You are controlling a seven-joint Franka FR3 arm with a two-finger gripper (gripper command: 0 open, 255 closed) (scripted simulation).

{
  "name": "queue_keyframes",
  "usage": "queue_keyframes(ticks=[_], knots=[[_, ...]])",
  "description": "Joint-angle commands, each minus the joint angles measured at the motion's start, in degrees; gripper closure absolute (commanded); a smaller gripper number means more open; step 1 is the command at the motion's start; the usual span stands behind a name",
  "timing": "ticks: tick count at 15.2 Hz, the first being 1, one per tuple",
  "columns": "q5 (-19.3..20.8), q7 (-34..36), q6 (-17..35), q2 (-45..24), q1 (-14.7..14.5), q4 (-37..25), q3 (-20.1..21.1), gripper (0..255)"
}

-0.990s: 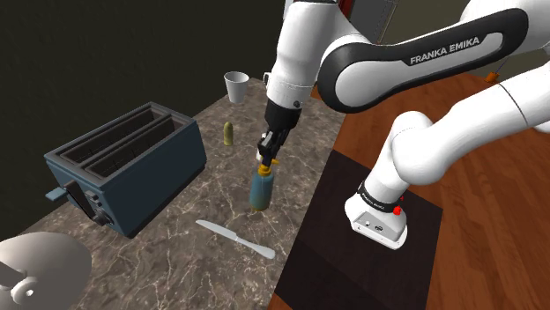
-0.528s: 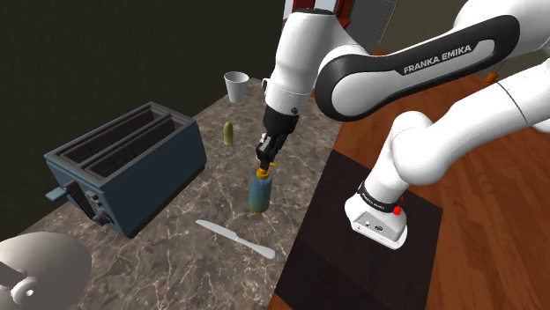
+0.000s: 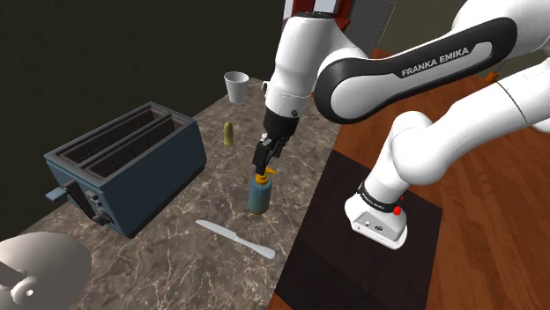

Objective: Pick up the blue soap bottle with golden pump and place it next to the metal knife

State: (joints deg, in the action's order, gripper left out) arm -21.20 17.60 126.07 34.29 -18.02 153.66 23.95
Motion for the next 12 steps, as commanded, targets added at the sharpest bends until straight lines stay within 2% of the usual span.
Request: queue_keyframes(ticks=[1,5,12], knots=[[0.1,-0.1,-0.2,0.1,0.0,0.0,-0.1,0],[1.7,0.2,-8.9,4.2,0.4,-4.6,-2.5,0],[1.7,0.2,-8.9,4.2,0.4,-4.6,-2.5,0]])
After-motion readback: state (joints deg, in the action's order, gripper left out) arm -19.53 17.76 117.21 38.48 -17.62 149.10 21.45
